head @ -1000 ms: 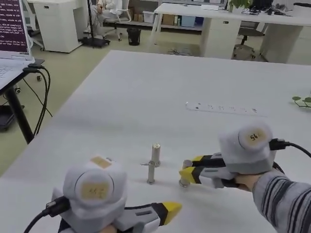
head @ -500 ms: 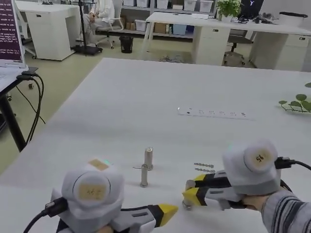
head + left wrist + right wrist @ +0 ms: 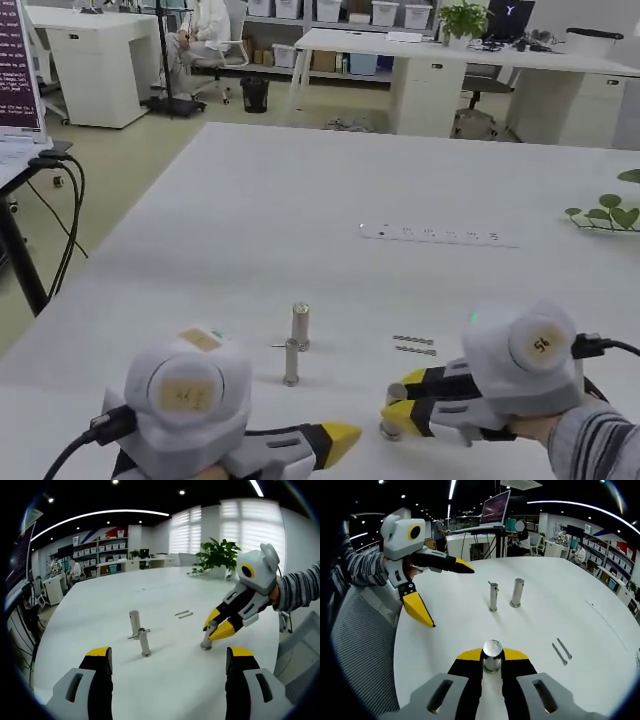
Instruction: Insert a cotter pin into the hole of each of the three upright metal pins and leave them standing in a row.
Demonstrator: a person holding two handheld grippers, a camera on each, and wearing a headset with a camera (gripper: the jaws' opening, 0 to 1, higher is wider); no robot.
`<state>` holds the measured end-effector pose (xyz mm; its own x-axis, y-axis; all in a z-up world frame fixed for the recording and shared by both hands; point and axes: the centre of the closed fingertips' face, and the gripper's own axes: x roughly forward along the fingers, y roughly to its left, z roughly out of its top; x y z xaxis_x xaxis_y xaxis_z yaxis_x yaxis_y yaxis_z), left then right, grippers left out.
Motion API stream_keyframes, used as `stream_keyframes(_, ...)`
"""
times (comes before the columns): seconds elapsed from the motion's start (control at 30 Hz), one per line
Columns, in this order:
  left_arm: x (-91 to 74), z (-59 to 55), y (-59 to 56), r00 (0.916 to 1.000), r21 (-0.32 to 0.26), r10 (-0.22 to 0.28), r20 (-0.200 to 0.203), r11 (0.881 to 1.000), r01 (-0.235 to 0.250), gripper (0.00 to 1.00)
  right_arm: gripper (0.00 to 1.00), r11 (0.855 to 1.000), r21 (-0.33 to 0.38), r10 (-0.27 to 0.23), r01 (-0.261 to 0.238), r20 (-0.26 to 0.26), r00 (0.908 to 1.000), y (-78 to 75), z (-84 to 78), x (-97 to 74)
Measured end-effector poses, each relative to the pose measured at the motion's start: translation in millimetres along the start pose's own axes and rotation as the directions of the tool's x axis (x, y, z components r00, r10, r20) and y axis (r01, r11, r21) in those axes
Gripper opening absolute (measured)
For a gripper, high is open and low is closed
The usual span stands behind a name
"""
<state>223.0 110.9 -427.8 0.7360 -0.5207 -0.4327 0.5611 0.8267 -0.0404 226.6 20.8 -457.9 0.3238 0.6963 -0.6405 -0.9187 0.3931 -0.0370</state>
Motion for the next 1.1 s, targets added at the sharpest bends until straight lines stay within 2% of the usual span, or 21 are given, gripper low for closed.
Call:
stream_keyframes(0.27, 0.0, -0.5, 0.3, 1.0, 0.001, 0.004, -0.002, 1.0, -0.004, 0.95, 0.09, 1.0, -0.003, 0.024, -0.024, 0.004, 0.9997, -0.9, -0.7, -0.3)
stream_keyframes(0.4, 0.0, -0.8, 0.3, 1.0, -0.005, 0.002, -0.004, 1.0, -0.003, 0.95, 0.09, 0.999, 0.034, 0.031, -0.03, -0.002, 0.9995, -1.6, -0.8, 0.1)
stream_keyframes(0.57, -0.2, 1.8, 0.2, 1.0, -0.012, 0.001, 0.007, 1.0, -0.001, 0.95, 0.16, 1.0, 0.019, 0.007, -0.006, -0.025, 0.9997, -5.6, -3.7, -3.5)
stream_keyframes(0.73, -0.6, 3.5, -1.0, 0.9999, -0.02, -0.003, 0.012, 1.0, 0.003, 0.95, 0.17, 1.0, 0.009, 0.015, -0.015, -0.043, 0.9989, -8.5, -4.2, -14.4)
stream_keyframes(0.83, -1.2, 7.1, -1.2, 0.9996, -0.014, -0.001, 0.029, 1.0, 0.001, 0.94, 0.18, 1.0, 0.012, 0.007, -0.007, -0.062, 0.998, -13.1, -5.6, -23.5)
stream_keyframes(1.1, -0.7, 5.4, -2.6, 0.9999, -0.014, -0.006, 0.014, 1.0, 0.006, 0.94, 0.19, 1.0, 0.004, -0.012, 0.013, -0.118, 0.993, -31.0, -7.5, -40.7)
